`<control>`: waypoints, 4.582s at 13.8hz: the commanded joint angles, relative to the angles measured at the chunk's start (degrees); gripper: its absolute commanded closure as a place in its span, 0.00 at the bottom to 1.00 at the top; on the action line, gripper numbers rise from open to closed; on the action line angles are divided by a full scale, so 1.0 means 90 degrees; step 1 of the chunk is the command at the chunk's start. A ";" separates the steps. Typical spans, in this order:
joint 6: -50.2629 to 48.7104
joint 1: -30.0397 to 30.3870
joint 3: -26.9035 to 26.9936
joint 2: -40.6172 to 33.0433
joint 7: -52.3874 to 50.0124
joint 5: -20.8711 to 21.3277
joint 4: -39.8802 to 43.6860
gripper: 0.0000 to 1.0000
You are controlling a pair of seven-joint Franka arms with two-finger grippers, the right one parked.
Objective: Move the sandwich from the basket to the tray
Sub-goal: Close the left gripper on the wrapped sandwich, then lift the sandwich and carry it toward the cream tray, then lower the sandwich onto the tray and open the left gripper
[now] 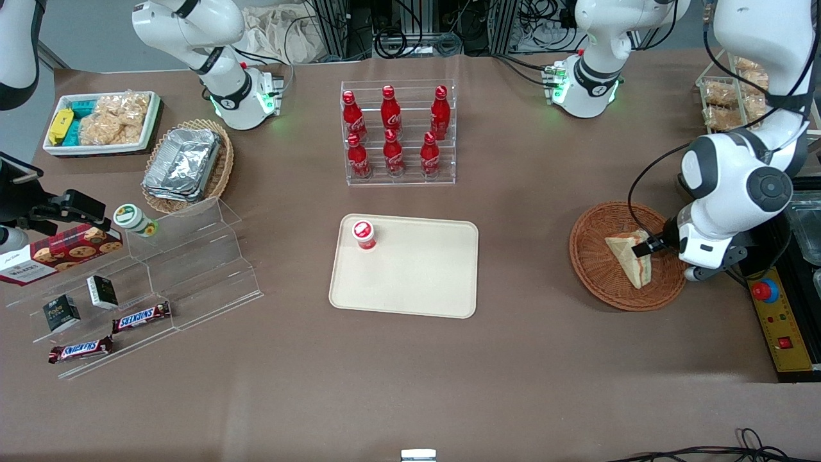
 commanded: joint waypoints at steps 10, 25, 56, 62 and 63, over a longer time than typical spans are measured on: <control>0.0730 0.0002 -0.0058 0.0362 -0.0288 -0.0688 0.0031 0.00; 0.0790 -0.0262 -0.0087 0.0421 -0.0181 -0.0758 0.0002 0.61; -0.1028 -0.2069 -0.3164 0.3085 -0.2310 0.1311 0.4396 0.63; -0.0686 -0.2059 -0.3135 0.3632 -0.2310 0.1770 0.4396 0.62; -0.0685 -0.2059 -0.3134 0.3652 -0.2310 0.1829 0.4396 0.59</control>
